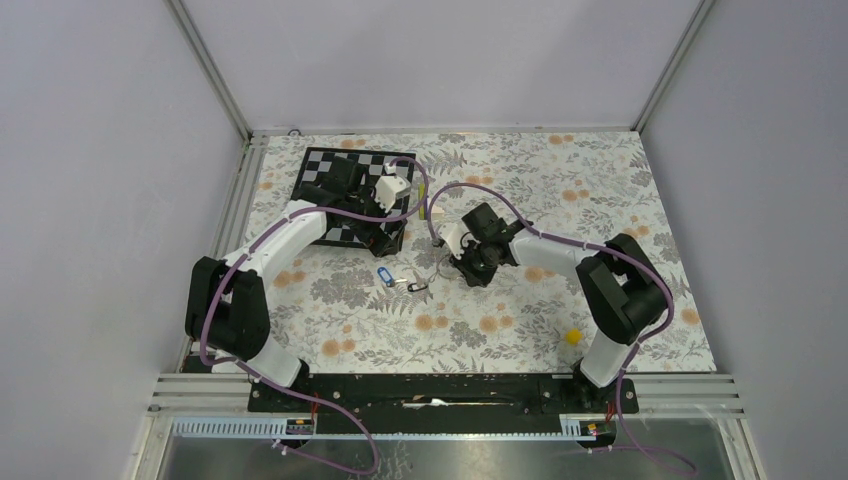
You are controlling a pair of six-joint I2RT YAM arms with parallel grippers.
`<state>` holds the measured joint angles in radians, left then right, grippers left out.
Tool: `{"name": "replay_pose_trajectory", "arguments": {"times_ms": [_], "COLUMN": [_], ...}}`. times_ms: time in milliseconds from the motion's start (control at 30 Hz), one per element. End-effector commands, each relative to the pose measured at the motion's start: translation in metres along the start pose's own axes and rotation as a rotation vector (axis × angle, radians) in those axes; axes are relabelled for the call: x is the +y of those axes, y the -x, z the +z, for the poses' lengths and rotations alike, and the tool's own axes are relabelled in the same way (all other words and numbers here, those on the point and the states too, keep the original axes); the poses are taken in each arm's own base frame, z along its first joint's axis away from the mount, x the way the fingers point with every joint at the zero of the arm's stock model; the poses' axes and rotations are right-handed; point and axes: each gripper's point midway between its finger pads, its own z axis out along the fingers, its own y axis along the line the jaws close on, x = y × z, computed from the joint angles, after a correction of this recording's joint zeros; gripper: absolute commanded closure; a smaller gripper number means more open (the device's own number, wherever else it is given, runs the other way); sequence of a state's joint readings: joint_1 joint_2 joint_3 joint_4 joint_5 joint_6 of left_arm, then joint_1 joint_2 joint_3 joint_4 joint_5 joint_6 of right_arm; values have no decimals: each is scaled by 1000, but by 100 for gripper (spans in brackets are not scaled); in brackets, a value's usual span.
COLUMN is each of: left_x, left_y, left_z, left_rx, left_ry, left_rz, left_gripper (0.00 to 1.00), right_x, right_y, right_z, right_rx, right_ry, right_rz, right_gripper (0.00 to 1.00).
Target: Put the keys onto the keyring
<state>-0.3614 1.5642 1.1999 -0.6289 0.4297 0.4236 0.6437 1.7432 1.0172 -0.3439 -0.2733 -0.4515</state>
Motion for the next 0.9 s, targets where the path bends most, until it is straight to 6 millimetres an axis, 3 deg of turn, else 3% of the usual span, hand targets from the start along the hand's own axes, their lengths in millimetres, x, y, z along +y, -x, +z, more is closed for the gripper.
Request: {"name": "replay_pose_trajectory", "arguments": {"times_ms": [0,133,467,667,867], "left_x": [2,-1,-21,-44,-80], "left_y": [15,18,34,55,81], "left_z": [-9,-7,-6,-15,-38], "left_rx": [-62,-73,-199,-351,-474], "left_ry": [13,-13,-129,-235,-416], "left_rz": [47,68,194,296,322], "left_gripper": [1,1,2,13,24], "right_x": [6,17,41,56,64], "right_y": [12,13,27,40,56], "right_z": [-17,-25,-56,-85,-112], "right_rx": [-47,-54,-87,-160,-234], "right_ry": [2,51,156,197,209], "right_rz": [-56,-63,-60,-93,-146], "right_gripper": [94,100,100,100,100]}}
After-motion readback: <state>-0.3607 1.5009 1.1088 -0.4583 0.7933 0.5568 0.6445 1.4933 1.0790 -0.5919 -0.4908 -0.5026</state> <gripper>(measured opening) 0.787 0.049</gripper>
